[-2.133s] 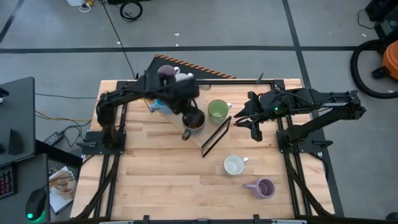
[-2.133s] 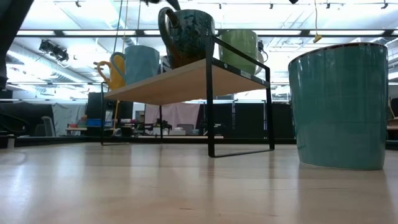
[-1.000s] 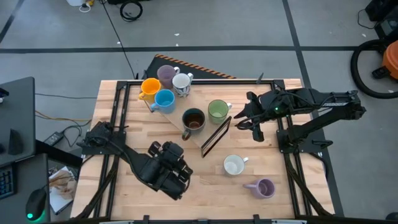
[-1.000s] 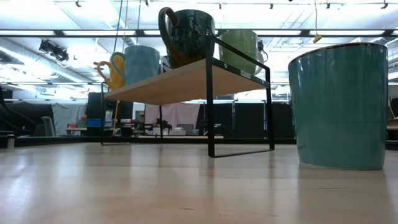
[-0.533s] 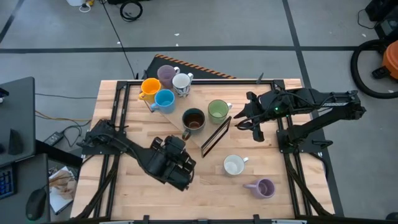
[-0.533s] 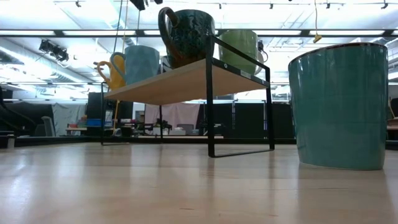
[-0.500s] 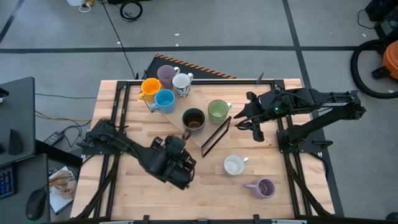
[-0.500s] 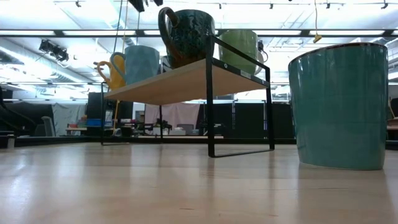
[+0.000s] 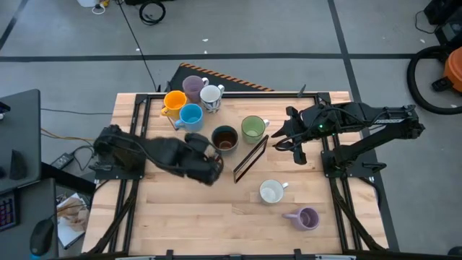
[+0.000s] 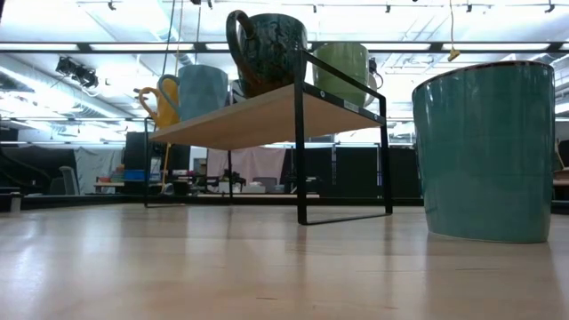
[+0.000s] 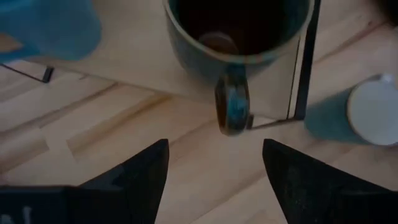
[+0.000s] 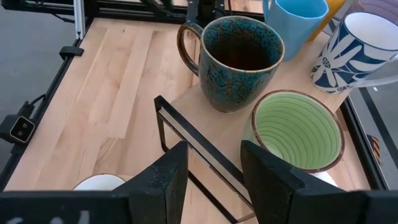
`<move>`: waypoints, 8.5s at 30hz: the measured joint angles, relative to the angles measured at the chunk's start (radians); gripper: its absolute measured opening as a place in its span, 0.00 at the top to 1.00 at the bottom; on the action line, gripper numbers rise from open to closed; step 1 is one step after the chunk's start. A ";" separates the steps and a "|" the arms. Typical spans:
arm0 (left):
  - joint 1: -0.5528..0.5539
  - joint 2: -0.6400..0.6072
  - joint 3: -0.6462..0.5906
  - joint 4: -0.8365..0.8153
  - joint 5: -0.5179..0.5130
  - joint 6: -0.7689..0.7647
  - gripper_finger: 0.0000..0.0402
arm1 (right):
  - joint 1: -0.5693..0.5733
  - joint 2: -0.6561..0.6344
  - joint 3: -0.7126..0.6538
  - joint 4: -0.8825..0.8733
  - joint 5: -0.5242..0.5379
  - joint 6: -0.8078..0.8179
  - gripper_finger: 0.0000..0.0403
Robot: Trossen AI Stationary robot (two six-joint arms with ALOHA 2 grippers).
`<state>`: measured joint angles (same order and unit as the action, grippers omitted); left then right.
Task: Place coffee mugs
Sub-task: Put the brown mug on the shelf
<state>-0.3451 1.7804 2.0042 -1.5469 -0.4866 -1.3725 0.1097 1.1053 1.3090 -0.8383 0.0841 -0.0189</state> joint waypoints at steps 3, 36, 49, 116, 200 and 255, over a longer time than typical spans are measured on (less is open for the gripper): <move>0.028 -0.035 0.000 0.003 0.032 0.054 0.33 | 0.000 0.000 0.000 0.000 0.000 0.000 0.62; 0.245 0.023 0.000 0.123 0.387 0.267 0.33 | 0.000 0.001 0.000 0.038 -0.009 0.020 0.62; 0.245 0.070 0.000 0.121 0.379 0.285 0.44 | 0.000 0.000 0.000 0.037 -0.008 0.019 0.62; 0.282 -0.008 -0.002 -0.026 0.301 0.492 0.83 | 0.000 0.000 0.000 0.036 -0.008 0.043 0.62; 0.298 -0.007 -0.117 -0.025 0.309 0.389 0.70 | 0.000 0.000 0.000 0.033 -0.008 0.050 0.62; 0.262 -0.007 -0.116 -0.002 0.253 0.460 0.83 | 0.000 0.000 0.000 0.059 -0.008 0.045 0.62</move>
<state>-0.0830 1.7736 1.8885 -1.5486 -0.2334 -0.9128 0.1099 1.1057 1.3090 -0.7790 0.0761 0.0261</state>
